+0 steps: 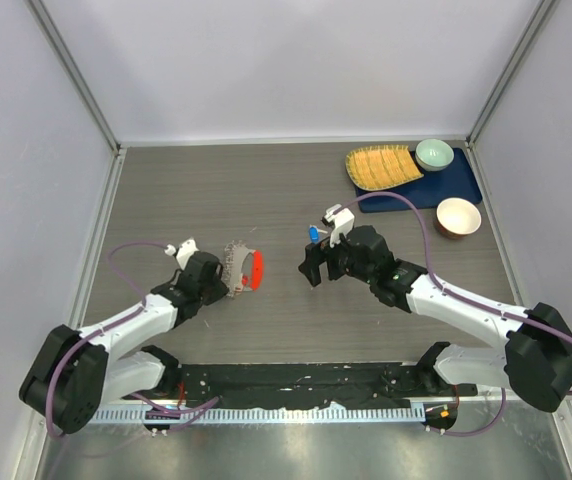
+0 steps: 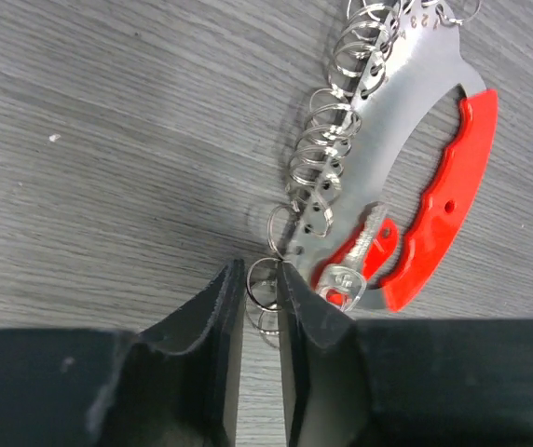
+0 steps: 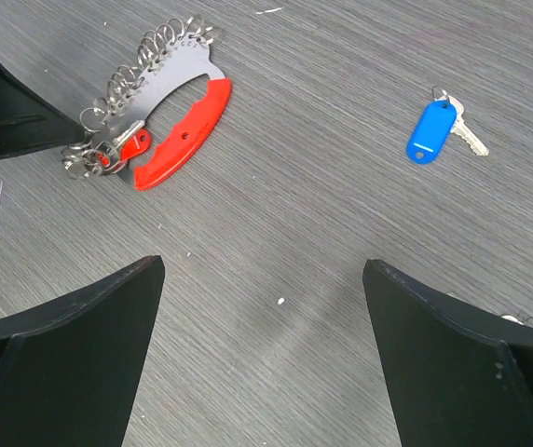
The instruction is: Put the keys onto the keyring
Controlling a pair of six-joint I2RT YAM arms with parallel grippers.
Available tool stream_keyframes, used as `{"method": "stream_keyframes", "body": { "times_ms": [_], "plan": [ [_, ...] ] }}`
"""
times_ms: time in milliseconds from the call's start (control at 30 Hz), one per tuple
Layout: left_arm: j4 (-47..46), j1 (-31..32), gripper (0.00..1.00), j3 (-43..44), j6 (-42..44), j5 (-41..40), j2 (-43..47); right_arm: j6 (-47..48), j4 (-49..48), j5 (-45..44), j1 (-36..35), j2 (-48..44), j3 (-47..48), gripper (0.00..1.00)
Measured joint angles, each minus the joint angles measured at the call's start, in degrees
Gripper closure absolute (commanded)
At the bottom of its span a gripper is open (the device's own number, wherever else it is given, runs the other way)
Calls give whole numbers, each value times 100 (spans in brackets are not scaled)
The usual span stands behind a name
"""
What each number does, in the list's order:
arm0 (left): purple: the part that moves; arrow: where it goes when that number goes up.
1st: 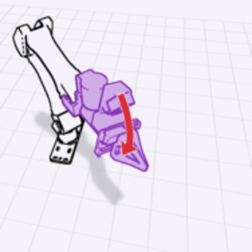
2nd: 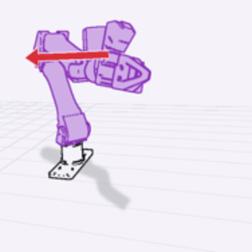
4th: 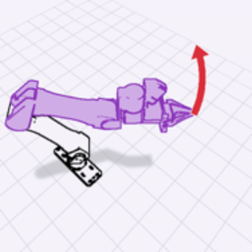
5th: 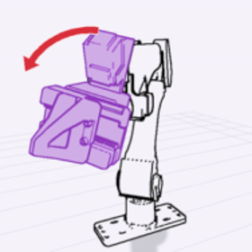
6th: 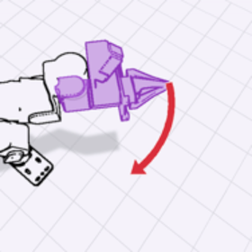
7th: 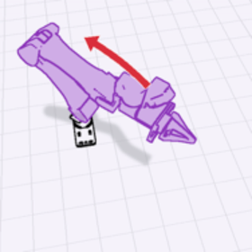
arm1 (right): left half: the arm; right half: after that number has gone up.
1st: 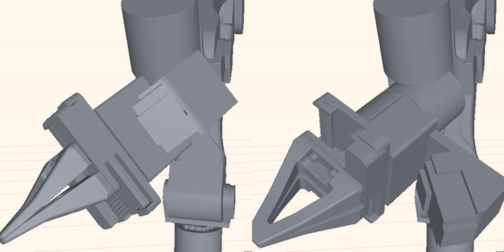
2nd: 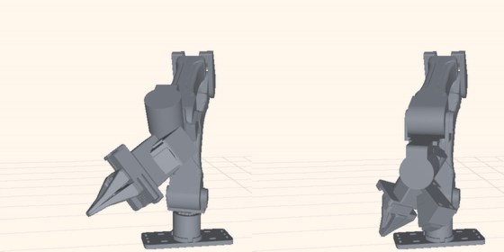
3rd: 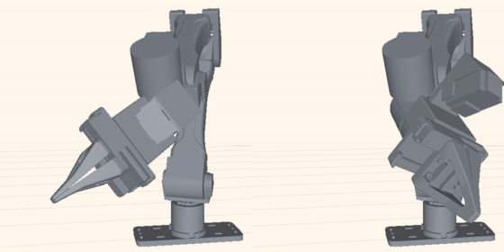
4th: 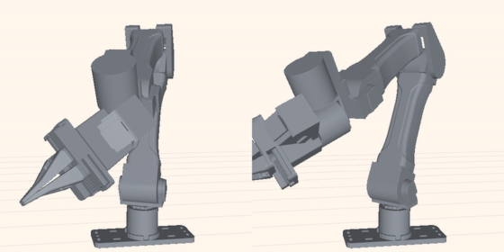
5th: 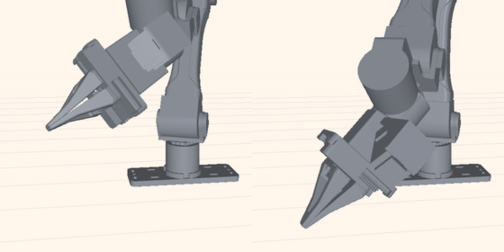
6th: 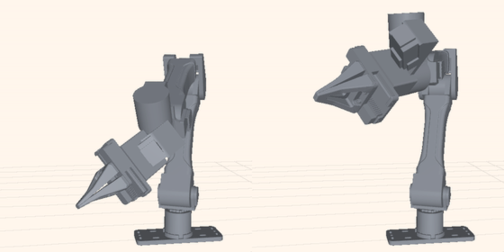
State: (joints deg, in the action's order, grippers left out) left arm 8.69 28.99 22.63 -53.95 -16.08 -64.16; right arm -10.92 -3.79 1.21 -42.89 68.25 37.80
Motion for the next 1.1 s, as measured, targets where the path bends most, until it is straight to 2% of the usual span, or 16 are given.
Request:
{"method": "stream_keyframes", "body": {
  "times_ms": [100, 233, 500, 633, 767, 967, 1033, 1100],
  "plan": [
    [-48, 15, 100, -68, -57, 39, 20, -2, -11, 35, 0, 0, -20, 6],
    [109, 26, 100, -133, -92, 57, 262, -2, -26, 129, 0, 0, -24, 6],
    [800, 26, 100, -120, 122, -286, 1506, -2, -94, 363, 0, 0, -24, 6],
    [1073, 26, 100, -9, 350, -391, 1668, -2, -109, 533, 0, 0, -24, 6],
    [1060, 26, 100, 61, 669, -444, 1399, -4, -214, 748, -24, 28, -24, 7],
    [752, 26, 100, 302, 990, -348, 144, -2, -282, 922, -70, 225, -24, 7],
    [684, 31, 97, 435, 1054, -302, -122, -2, -282, 938, -76, 238, -24, 7],
    [627, 31, 89, 501, 1093, -273, -197, -2, -306, 944, -79, 238, -24, 6]
  ]
}}
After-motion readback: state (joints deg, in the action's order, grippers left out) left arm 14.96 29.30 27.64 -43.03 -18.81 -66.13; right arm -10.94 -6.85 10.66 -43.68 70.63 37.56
